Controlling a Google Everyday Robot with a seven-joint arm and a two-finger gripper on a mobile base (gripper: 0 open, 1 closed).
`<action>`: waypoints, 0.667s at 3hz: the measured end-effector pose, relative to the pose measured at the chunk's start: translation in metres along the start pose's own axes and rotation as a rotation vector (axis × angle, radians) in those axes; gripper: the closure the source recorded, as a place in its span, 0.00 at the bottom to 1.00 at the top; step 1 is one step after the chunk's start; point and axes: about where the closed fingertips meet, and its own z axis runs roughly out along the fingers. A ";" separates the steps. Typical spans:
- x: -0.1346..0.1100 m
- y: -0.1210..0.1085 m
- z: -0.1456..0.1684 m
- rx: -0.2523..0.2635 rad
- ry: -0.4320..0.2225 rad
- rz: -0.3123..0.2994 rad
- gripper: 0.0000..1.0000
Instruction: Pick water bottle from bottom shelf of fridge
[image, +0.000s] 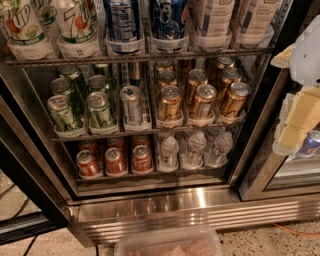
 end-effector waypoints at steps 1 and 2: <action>0.000 0.000 0.000 0.000 0.000 0.000 0.00; -0.004 0.008 0.003 0.007 -0.038 0.042 0.00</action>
Offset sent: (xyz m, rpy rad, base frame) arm -0.0025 0.0022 -0.0149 0.0576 0.0139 -0.0411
